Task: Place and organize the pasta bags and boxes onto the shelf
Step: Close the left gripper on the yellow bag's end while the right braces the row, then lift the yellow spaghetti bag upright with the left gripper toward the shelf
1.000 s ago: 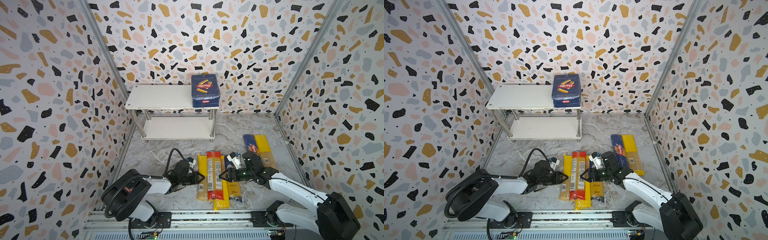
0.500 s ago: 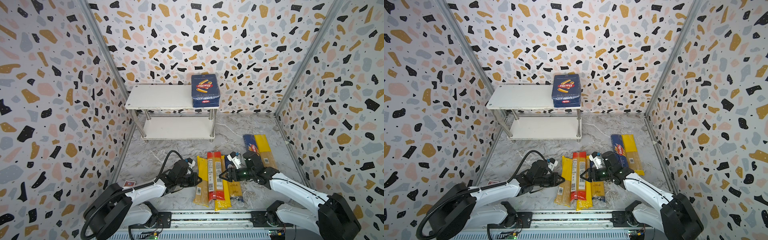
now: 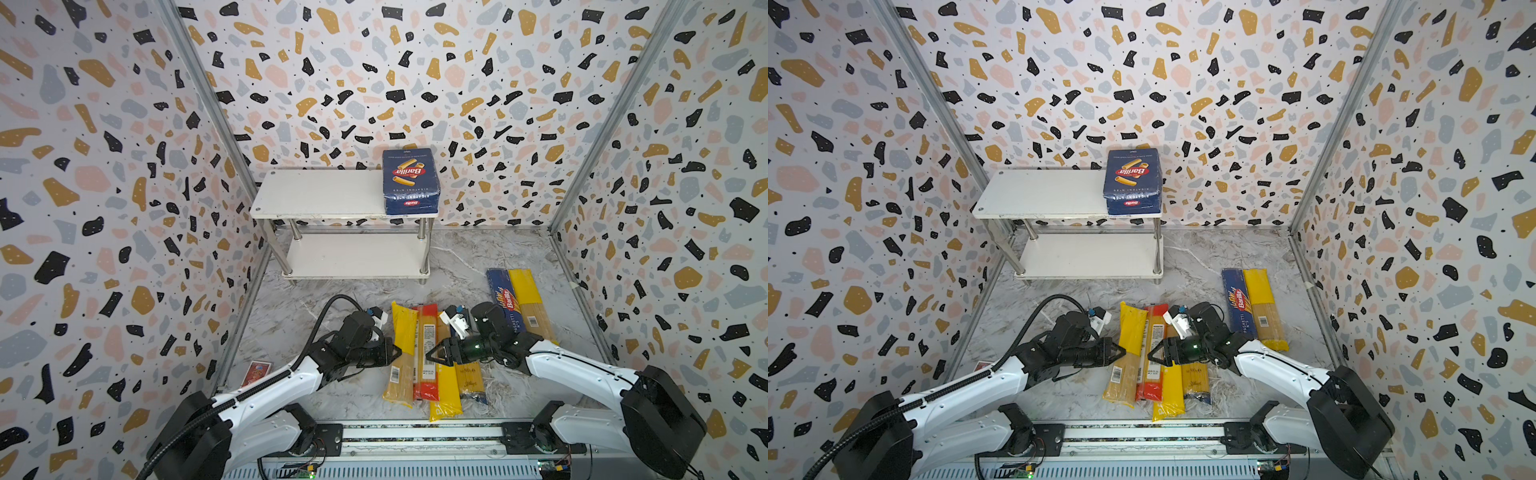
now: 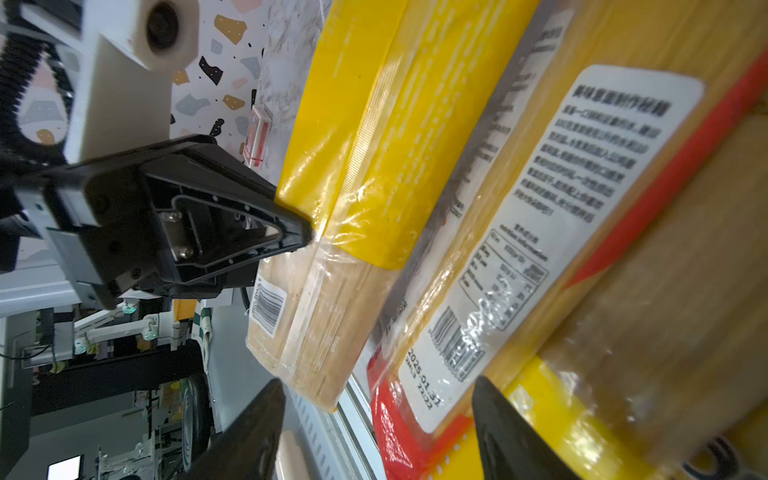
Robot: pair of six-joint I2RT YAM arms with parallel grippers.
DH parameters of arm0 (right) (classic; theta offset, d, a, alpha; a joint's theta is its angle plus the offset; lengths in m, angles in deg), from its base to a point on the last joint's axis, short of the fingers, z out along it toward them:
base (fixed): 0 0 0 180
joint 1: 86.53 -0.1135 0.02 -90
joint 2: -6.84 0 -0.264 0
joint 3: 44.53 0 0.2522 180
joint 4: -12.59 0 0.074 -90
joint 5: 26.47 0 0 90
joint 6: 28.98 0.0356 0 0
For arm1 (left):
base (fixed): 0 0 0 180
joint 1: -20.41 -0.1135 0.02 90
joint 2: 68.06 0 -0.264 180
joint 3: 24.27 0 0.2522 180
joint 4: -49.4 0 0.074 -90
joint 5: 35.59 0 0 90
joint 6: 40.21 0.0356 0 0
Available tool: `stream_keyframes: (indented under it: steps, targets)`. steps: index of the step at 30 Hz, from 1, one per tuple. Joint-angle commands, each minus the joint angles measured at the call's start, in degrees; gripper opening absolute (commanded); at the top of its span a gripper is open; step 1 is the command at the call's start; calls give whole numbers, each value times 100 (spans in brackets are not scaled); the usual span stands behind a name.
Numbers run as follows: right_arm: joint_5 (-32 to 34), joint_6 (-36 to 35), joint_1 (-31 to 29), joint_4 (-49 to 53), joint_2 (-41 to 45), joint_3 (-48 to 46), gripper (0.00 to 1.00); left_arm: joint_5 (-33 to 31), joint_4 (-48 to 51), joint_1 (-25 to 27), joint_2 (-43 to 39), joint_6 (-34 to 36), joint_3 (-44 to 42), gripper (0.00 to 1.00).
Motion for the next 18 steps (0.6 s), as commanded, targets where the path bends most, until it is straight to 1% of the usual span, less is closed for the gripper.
stream_keyframes:
  steps: [1,6,10,14,18]
  targets:
    - [-224,179,-96,-428,-39,123,72,233,-693,-43,-255,158,440,0]
    - [-318,225,-126,-596,-91,88,71,262,-713,-57,-333,95,652,0]
    - [-243,100,-97,-346,83,198,71,212,-452,-74,-486,141,869,0]
    - [-259,-74,122,-11,319,251,72,76,-51,-89,-761,209,1099,0]
    - [-366,-116,339,69,426,165,72,-87,329,-92,-1016,209,1385,0]
